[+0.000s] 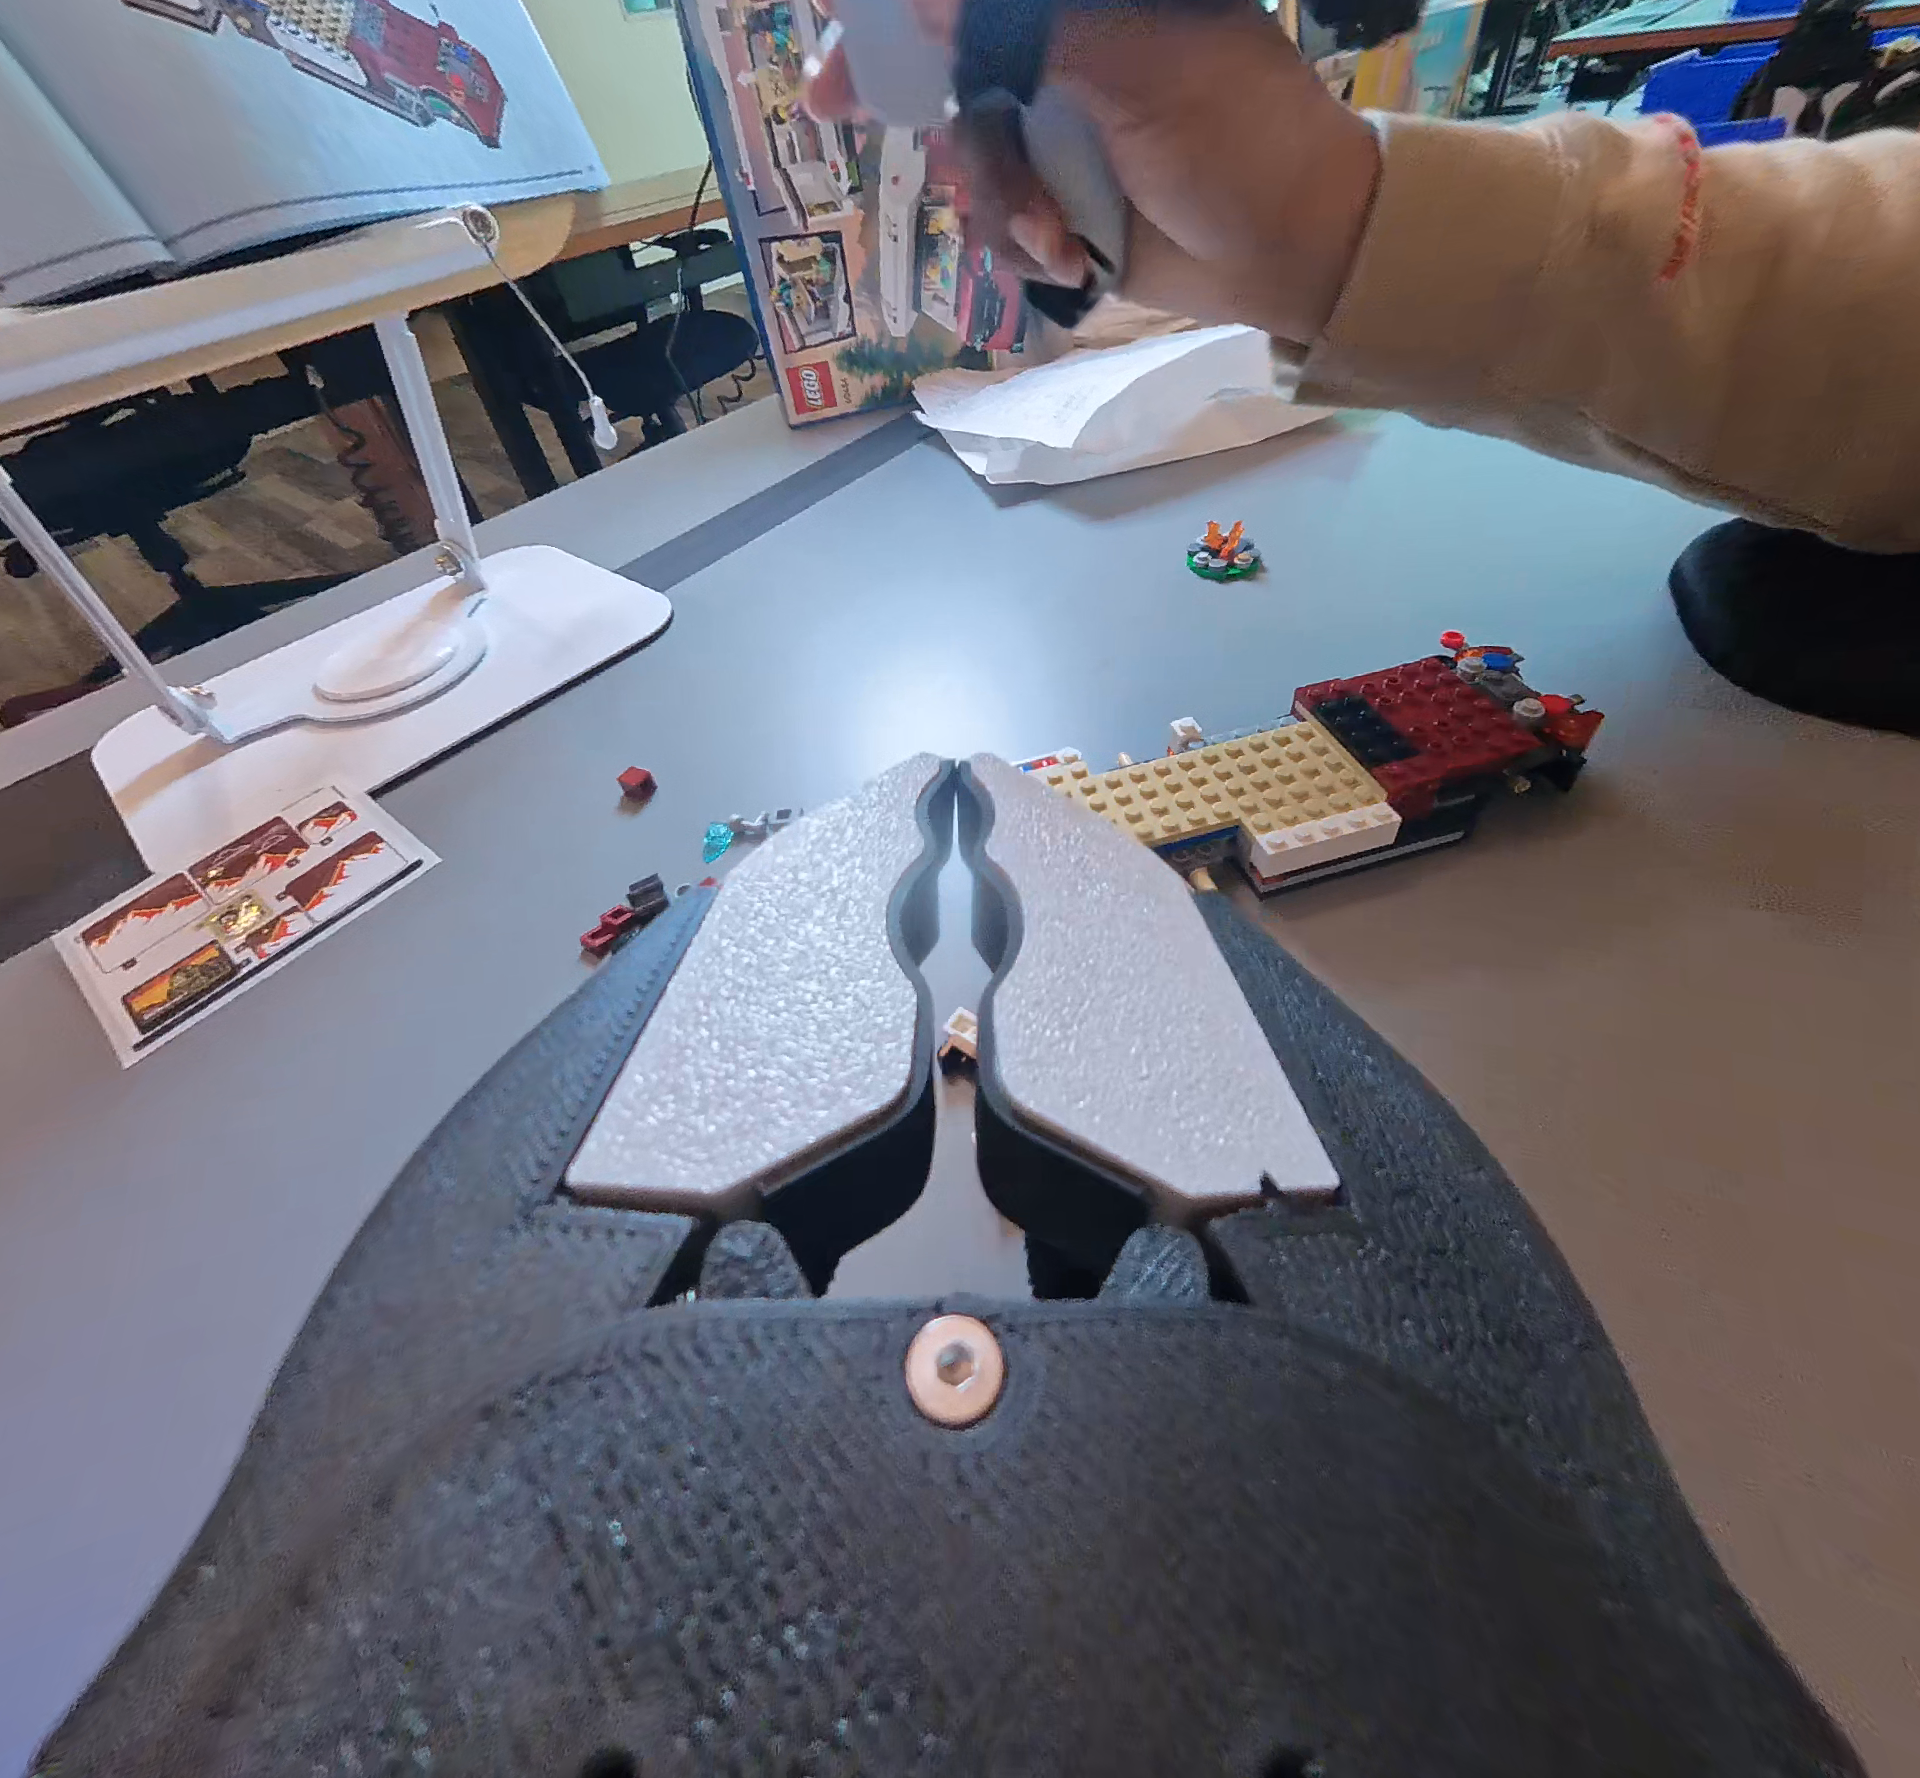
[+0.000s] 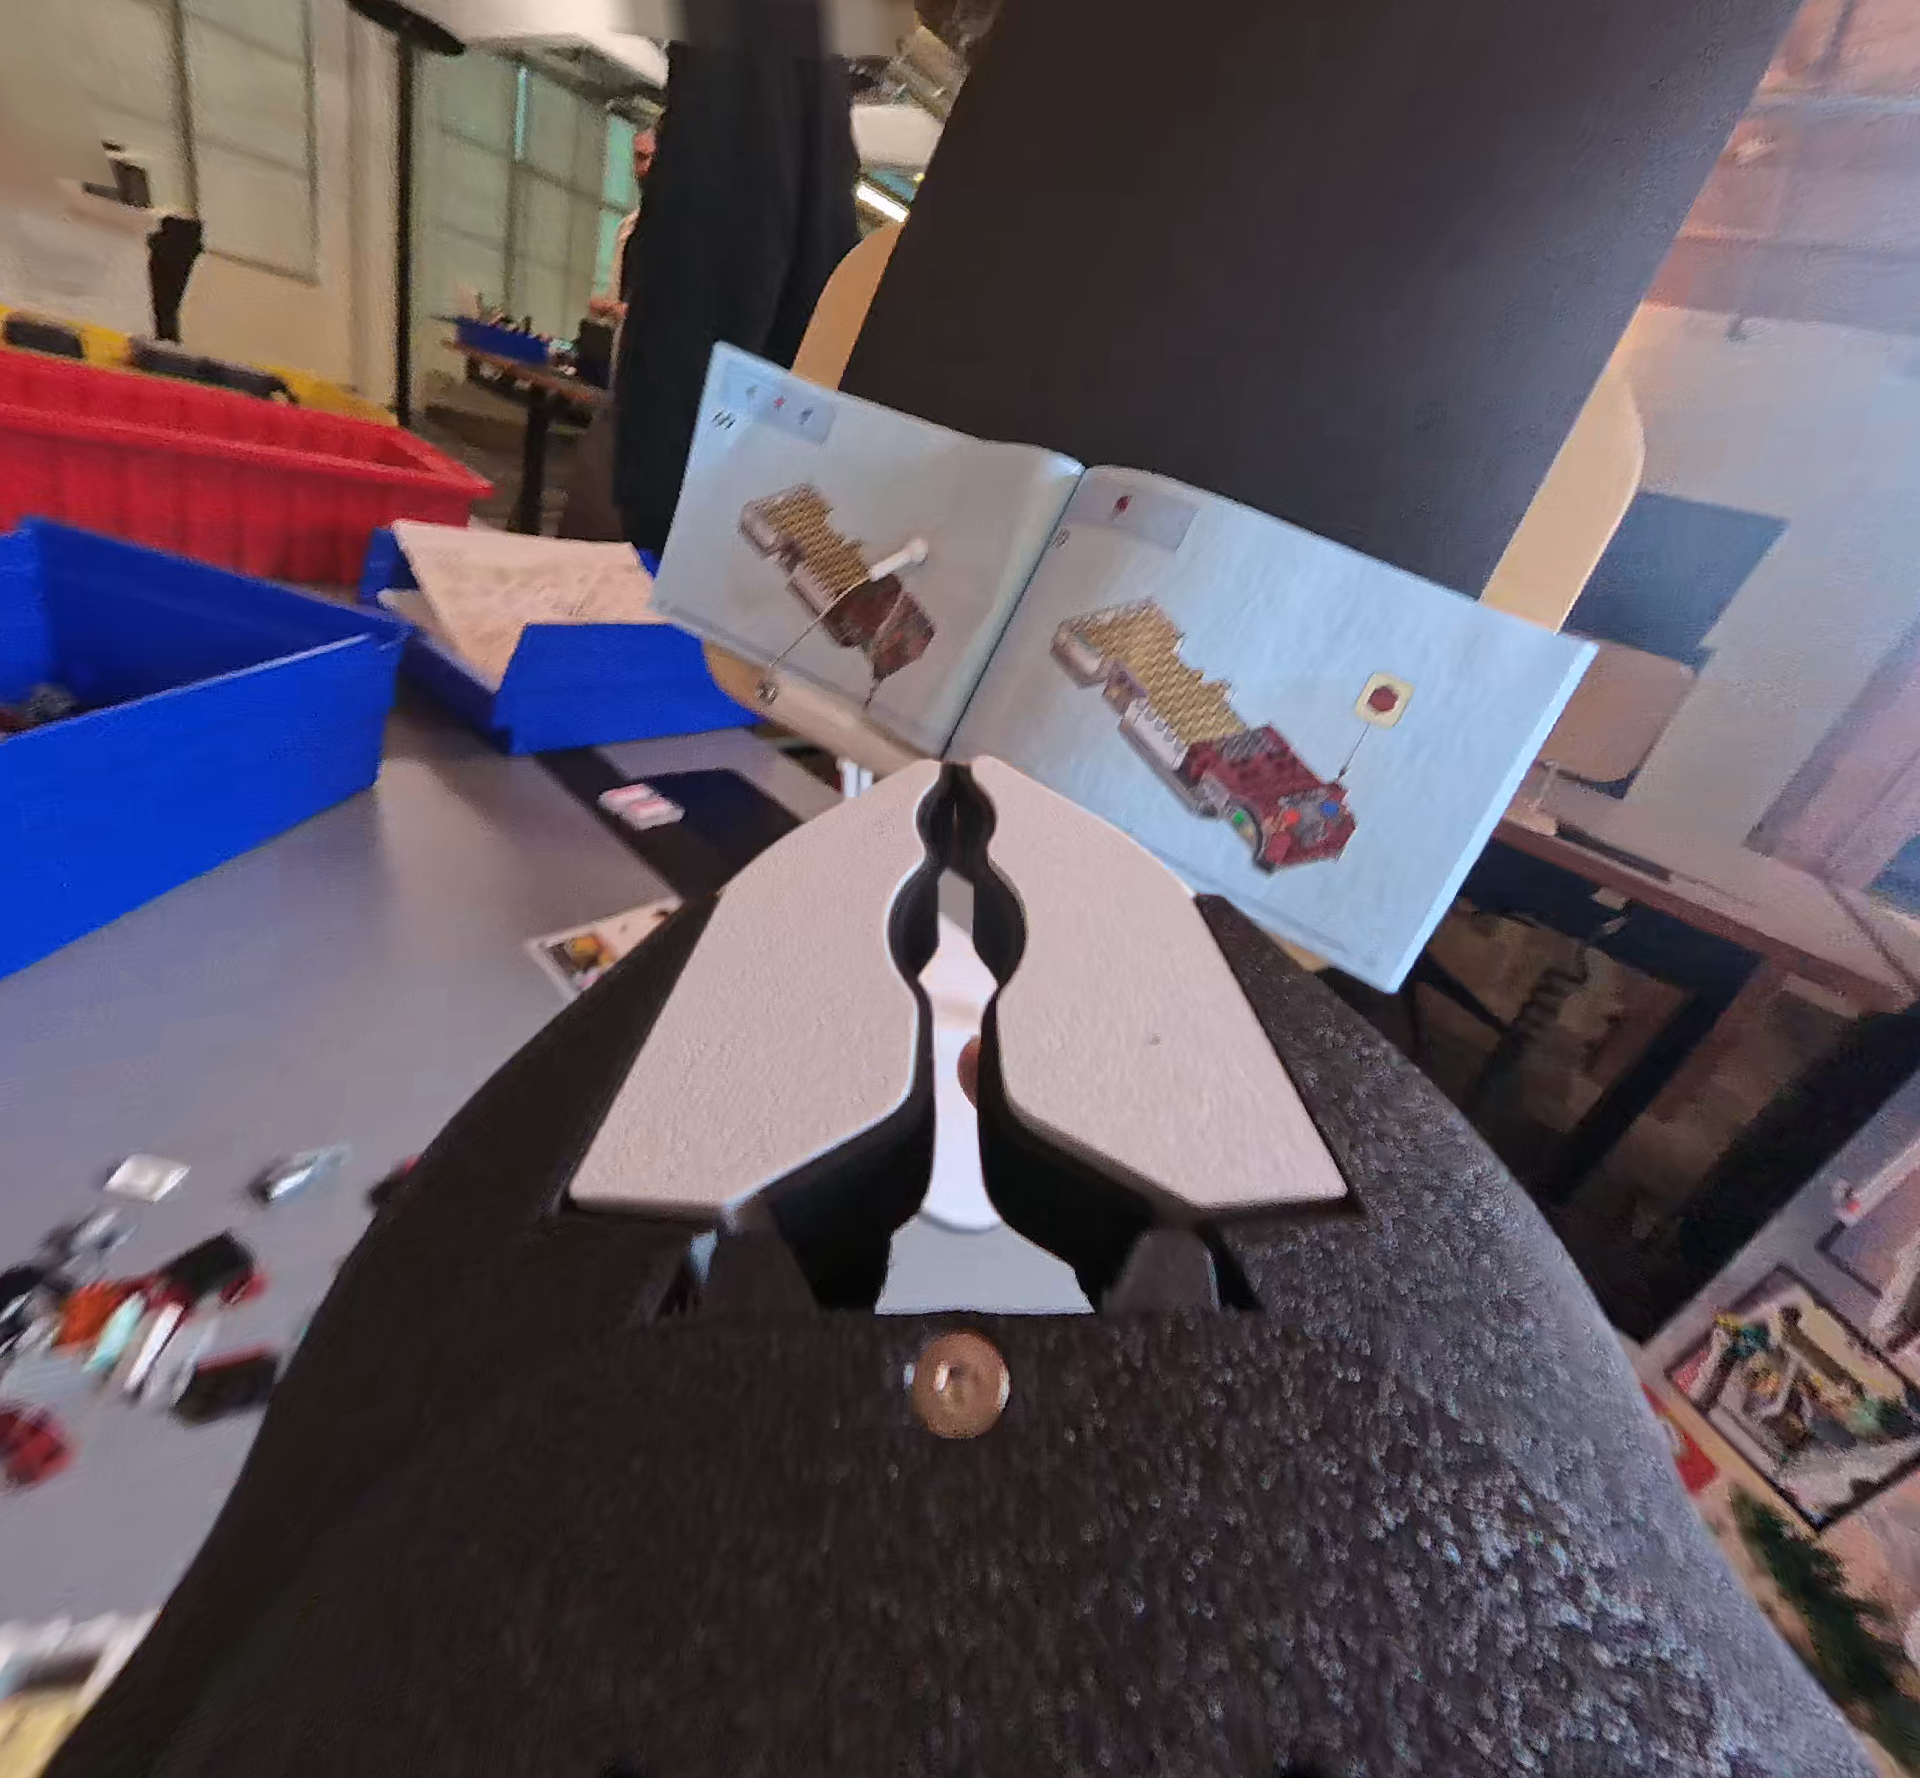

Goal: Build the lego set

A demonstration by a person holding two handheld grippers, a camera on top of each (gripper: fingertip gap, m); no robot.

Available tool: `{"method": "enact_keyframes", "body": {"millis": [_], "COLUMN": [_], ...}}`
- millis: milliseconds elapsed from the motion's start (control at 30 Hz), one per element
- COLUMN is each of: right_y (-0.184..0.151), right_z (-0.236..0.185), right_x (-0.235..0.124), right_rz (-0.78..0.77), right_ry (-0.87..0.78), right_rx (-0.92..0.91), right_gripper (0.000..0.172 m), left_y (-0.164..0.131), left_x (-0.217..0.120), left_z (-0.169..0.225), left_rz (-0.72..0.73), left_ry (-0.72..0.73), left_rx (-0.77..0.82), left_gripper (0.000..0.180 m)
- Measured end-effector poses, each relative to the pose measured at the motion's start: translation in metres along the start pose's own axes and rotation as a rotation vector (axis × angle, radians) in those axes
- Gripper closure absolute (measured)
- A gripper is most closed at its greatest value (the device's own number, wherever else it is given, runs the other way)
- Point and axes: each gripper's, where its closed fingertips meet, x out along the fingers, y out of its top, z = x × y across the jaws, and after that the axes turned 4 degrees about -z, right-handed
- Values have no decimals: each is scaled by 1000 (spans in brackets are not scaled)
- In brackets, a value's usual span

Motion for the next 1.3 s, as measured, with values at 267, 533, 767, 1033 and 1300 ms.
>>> {"method": "enact_keyframes", "body": {"millis": [267, 533, 767, 1033, 1300], "right_y": [31, 13, 12, 8, -18], "right_z": [28, 43, 48, 56, 101], "right_x": [111, 163, 167, 157, 115], "right_rz": [47, 12, 10, 6, -32], "right_ry": [-101, -146, -156, -167, -255], "right_rx": [-12, 39, 50, 44, 14], "right_gripper": [172, 171, 170, 169, 169], "left_y": [-6, -6, -8, -11, -8], "left_x": [2, 1, 2, 3, 1], "left_z": [-4, -1, -1, -2, -7], "left_rz": [-23, -26, -34, -42, -29], "left_ry": [22, -4, -18, -10, 7], "left_rx": [3, 9, 2, 8, 7], "left_gripper": [180, 180, 180, 180, 180]}}
